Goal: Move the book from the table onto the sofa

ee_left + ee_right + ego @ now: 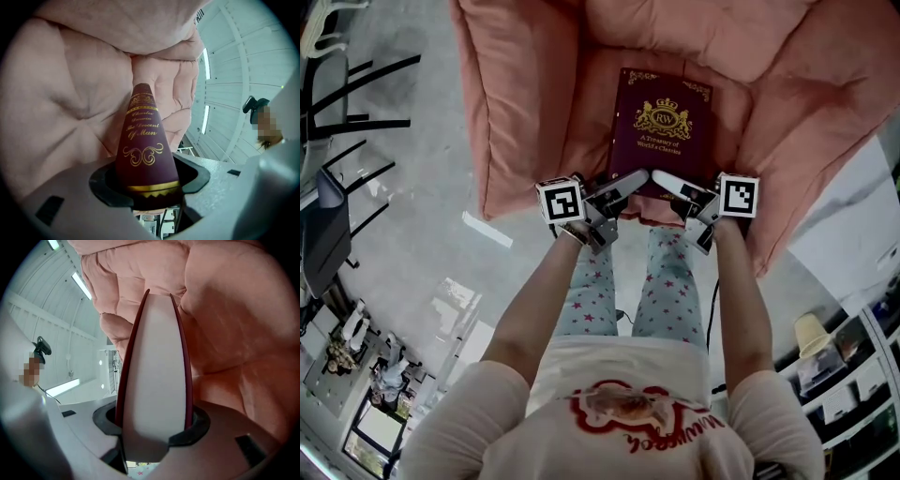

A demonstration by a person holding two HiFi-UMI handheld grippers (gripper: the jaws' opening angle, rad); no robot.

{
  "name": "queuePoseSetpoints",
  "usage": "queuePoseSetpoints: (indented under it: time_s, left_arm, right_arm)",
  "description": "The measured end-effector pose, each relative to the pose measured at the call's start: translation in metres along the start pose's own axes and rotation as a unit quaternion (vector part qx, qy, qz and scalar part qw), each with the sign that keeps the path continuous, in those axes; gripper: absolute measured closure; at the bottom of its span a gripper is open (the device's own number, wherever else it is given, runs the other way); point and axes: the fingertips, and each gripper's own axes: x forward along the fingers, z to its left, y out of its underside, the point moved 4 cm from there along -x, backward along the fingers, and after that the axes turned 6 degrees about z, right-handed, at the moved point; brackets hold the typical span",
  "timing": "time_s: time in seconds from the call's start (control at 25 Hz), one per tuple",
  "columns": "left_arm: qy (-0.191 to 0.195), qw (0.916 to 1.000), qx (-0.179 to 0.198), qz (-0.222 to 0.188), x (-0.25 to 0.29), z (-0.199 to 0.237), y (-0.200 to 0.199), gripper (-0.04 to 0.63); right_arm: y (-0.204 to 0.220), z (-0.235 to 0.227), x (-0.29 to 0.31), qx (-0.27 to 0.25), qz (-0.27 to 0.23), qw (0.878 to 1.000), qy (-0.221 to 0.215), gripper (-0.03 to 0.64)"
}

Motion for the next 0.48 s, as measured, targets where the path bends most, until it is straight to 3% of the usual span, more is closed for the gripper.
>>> queuePoseSetpoints:
  time_s: [0.24, 0.48]
  left_arm:
    - [-0.019, 0.9989, -0.042, -0.011, -0.002, 0.009, 0.006, 0.36]
    - [-0.02, 0.9987, -0.041, -0.022, 0.001, 0.014, 0.007, 0.359]
  right_arm:
    - [0.001, -0.006, 0.001, 0.015, 0.0, 1.0, 0.0, 0.388]
    - [0.0, -0.012, -0.001, 0.016, 0.0, 1.0, 0.002, 0.385]
